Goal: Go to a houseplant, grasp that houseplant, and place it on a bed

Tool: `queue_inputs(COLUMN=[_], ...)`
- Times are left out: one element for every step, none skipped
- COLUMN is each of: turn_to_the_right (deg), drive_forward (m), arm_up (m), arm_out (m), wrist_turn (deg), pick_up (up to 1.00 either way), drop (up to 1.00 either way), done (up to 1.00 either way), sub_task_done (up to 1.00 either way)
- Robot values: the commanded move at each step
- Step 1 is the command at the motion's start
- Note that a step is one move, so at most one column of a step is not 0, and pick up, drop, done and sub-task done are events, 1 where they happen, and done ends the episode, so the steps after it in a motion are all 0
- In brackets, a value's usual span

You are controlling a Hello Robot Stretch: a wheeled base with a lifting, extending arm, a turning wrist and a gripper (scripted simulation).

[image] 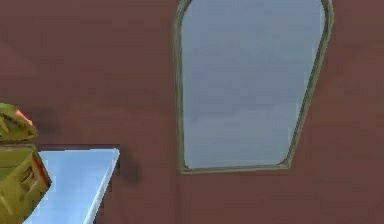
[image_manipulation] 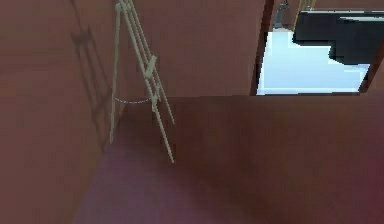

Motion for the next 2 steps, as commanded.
queue_inputs(turn_to_the_right=[12.0, 0.0], drive_forward=[0.00, 0.15], arm_up=[0.00, 0.00], arm_out=[0.00, 0.00], wrist_turn=[0.0, 0.0], pick_up=[0.00, 0.00], drop=[0.00, 0.00], done=[0.00, 0.00], sub_task_done=[0.00, 0.00])
